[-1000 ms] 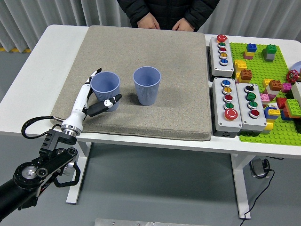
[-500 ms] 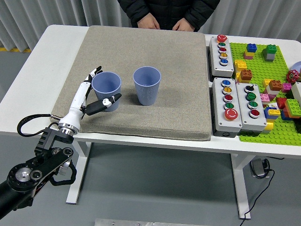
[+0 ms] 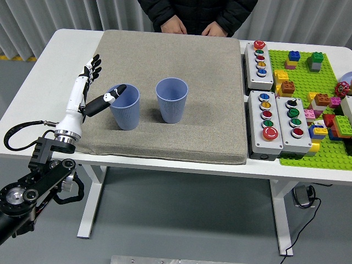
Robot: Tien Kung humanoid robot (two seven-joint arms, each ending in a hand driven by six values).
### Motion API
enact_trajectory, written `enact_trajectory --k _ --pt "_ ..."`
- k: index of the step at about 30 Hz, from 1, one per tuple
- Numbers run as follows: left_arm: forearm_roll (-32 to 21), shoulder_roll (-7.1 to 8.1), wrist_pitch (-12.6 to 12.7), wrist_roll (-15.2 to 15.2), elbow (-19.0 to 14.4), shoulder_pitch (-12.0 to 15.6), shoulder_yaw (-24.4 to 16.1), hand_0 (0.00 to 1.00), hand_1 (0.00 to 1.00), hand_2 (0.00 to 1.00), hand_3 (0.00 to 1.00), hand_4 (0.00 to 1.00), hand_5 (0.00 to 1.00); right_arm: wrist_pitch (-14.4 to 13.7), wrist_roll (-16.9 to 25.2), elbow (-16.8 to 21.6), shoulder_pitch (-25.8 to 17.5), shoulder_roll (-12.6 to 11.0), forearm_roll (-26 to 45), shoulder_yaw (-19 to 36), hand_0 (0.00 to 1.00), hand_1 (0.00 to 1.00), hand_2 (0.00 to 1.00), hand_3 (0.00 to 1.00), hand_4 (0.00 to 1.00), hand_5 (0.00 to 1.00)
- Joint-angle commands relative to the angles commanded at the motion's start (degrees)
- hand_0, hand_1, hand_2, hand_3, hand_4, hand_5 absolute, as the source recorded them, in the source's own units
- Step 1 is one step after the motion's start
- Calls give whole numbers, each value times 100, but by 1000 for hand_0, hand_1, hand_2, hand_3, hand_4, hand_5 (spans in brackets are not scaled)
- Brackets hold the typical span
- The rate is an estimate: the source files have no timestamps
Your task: Pick cup pour cup place
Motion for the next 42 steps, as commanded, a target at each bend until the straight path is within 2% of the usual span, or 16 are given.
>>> enact_trajectory --k 2,3,5,8,9,14,15,18,23,42 --pt "-247 -3 -32 -39 28 -4 -57 916 951 998 998 998 624 -2 -3 1 -1 1 8 -5 698 693 634 603 2 306" --pt "-375 -6 -39 -53 41 -6 -72 906 928 998 998 937 920 -2 -3 1 -2 2 9 -7 698 693 633 602 2 305" --pt "-746 -25 -120 -87 114 -26 -134 906 928 998 998 937 920 -1 -1 0 -2 3 5 -7 698 693 633 602 2 305" --pt "-1463 -77 -403 -112 275 -58 -301 906 928 998 998 937 920 1 -6 2 -13 7 3 -14 698 693 633 602 2 305" --pt "-1715 -88 -492 -103 311 -63 -345 871 874 968 934 747 998 2 -6 2 -16 8 3 -16 698 692 633 602 2 303" --pt "-2684 -189 -736 -159 467 -80 -519 871 874 968 934 747 998 -1 -14 4 -25 13 32 -41 698 692 633 602 2 303" --pt "-2768 -216 -750 -200 514 -79 -541 884 854 907 902 741 998 0 -15 4 -29 15 30 -44 698 692 632 601 2 303" --pt "-2889 -275 -827 -211 576 -53 -597 884 854 907 902 741 998 0 -22 7 -38 22 34 -53 698 692 632 601 2 303" --pt "-2712 -331 -890 -128 578 -3 -620 893 855 919 908 753 998 2 -28 10 -58 28 24 -53 698 692 633 601 2 301" --pt "-2601 -300 -842 -105 497 -11 -606 892 850 913 901 781 998 -17 -14 5 -22 18 71 -49 697 691 633 601 2 299"
